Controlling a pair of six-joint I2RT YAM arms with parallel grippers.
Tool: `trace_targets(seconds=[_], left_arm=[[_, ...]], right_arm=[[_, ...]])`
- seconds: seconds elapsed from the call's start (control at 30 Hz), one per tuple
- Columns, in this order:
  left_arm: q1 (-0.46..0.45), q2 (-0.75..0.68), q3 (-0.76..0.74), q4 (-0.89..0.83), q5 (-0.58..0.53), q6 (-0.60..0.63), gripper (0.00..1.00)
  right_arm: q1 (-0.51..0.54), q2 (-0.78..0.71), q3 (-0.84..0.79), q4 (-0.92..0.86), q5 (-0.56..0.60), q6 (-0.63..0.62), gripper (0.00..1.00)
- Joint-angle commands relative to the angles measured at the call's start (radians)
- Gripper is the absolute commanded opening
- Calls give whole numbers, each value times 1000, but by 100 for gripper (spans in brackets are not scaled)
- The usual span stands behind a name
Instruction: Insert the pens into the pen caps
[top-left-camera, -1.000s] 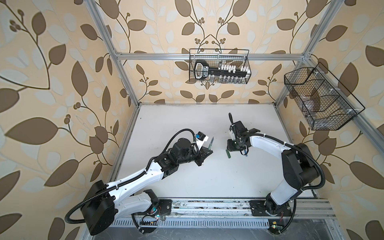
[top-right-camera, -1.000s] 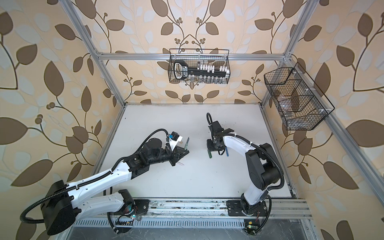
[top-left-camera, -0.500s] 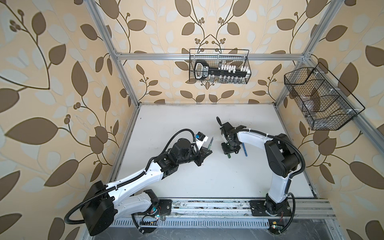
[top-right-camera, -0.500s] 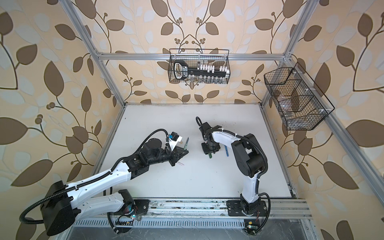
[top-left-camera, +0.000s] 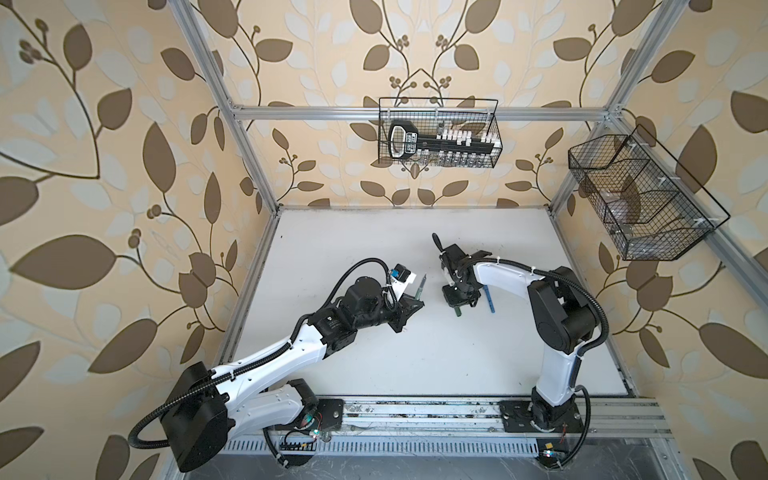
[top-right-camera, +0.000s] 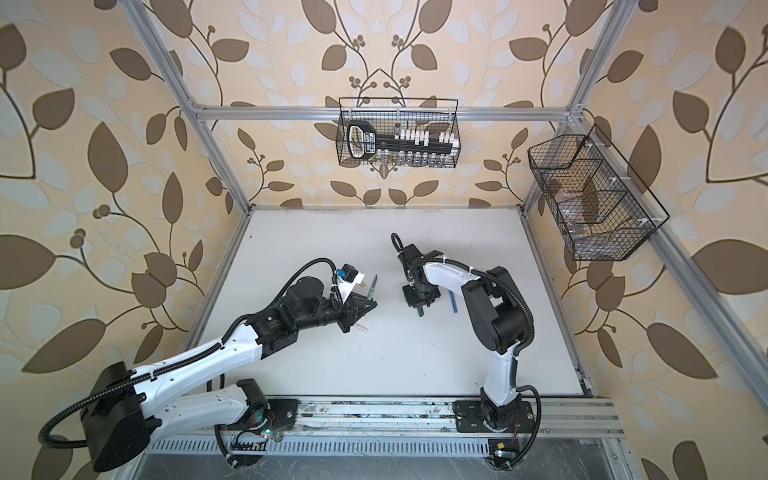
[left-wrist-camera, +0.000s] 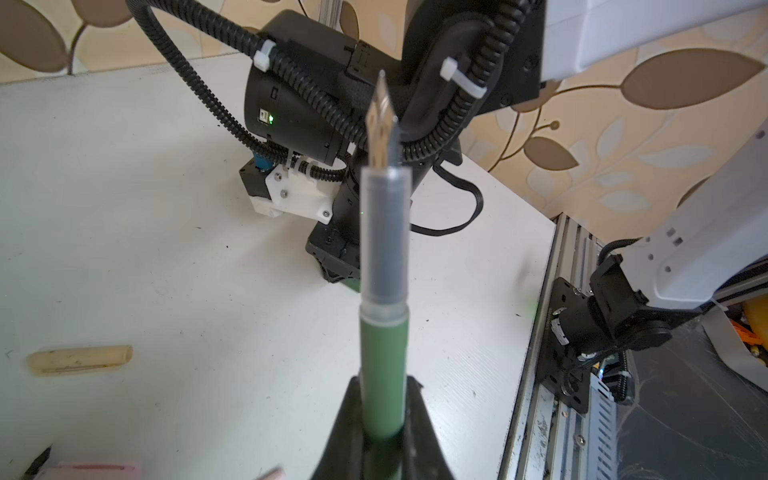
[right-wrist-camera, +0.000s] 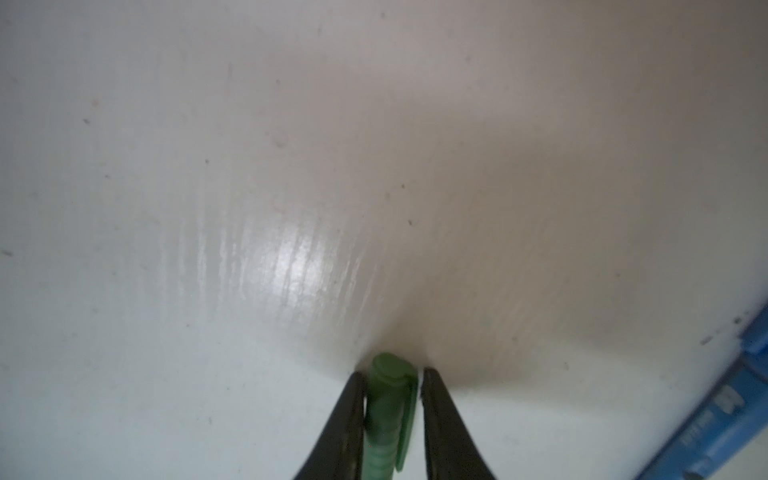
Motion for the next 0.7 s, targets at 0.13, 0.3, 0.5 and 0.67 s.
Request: trace_targets(seconds=[0.13,0.3,0.5,0.67], left_arm=[[-8,16,-1,28,-9,13,4],[-9,63,14,34,1,9,3],[-20,109,34,35,15,9,3],[-32,140,40,53,17,6,3]], right_arm=[[-14,-41,-73,75,-42,7,22],[-56,-146,-152,150,-98,25,22],[-82,-259,-221,197,-99,39,19],[-161,-378,-307,342,-267,87,18]])
